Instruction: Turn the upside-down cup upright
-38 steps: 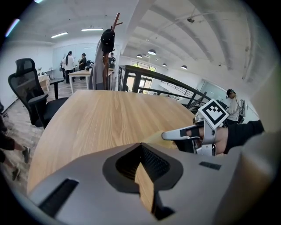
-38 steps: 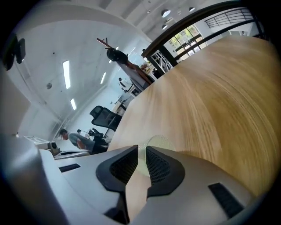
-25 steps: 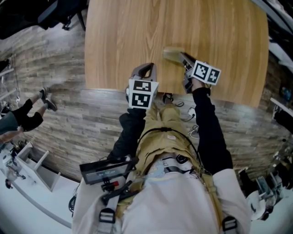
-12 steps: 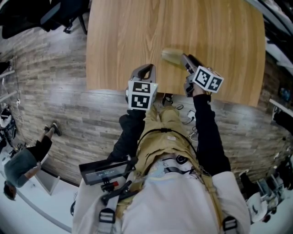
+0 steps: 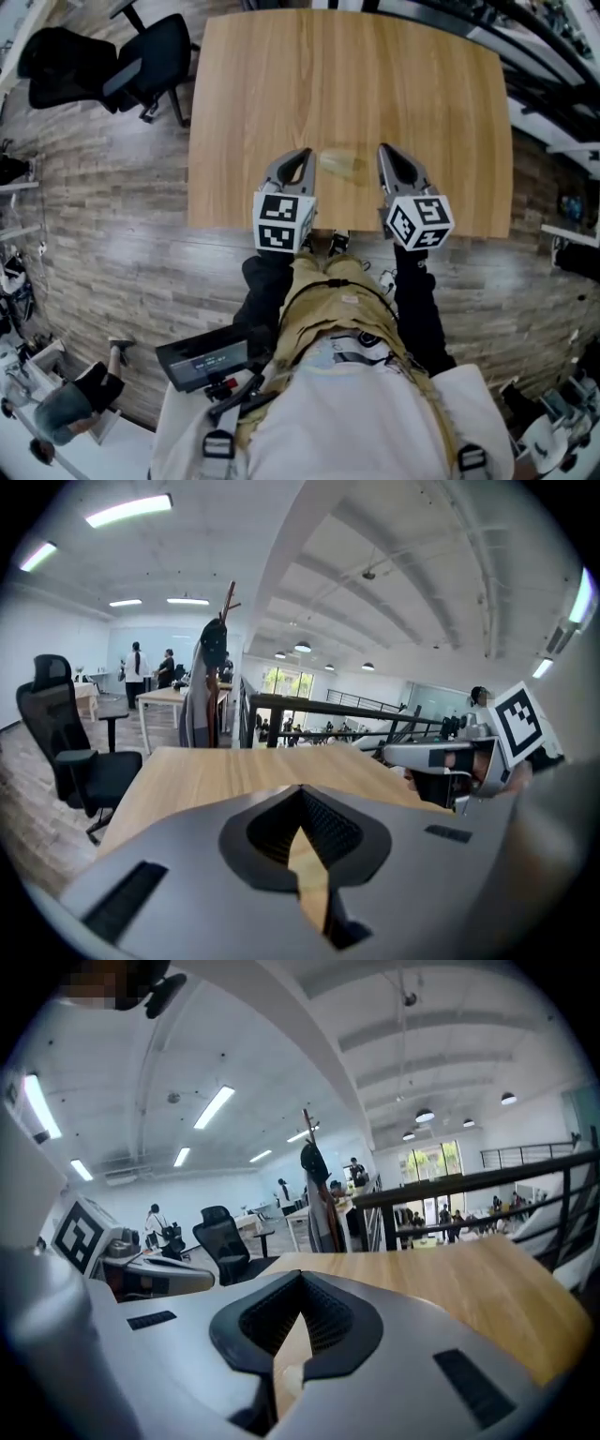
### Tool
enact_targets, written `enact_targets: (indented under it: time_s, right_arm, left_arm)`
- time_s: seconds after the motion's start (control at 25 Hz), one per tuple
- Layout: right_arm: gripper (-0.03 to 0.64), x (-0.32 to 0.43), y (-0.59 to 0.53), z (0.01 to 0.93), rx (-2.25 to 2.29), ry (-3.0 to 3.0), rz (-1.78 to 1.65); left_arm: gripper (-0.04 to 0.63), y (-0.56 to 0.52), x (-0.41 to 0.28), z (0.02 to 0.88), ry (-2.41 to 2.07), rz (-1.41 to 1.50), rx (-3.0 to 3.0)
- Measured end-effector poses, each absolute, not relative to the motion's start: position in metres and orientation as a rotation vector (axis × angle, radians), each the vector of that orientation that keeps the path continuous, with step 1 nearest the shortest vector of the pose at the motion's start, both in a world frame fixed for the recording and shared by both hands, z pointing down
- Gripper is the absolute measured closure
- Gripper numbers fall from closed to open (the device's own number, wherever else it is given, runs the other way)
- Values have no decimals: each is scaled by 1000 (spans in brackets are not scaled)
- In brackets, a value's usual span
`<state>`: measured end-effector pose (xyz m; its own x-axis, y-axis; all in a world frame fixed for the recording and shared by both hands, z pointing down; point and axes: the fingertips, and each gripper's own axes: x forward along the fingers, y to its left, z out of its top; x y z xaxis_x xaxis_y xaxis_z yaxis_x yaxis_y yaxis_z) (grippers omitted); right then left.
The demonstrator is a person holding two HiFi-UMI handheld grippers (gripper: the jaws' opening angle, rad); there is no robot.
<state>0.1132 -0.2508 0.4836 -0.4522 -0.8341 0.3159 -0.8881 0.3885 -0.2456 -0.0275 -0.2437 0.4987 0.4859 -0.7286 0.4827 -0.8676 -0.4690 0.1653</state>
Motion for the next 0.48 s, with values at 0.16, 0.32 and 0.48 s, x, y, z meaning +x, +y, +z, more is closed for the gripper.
enact_targets:
  time_s: [0.16, 0.32, 0.48]
  right_arm:
    - [597, 109, -255, 418, 1590, -2532, 334]
    - [595, 108, -264, 366, 1639, -2558, 166]
    - [597, 108, -271, 320, 1698, -2577, 17]
  left_arm:
    - [594, -265, -28, 428, -1379, 371, 2466]
    - [594, -283, -30, 360, -1440, 204, 2577]
    - [594, -290, -26, 309, -1469, 75, 2659]
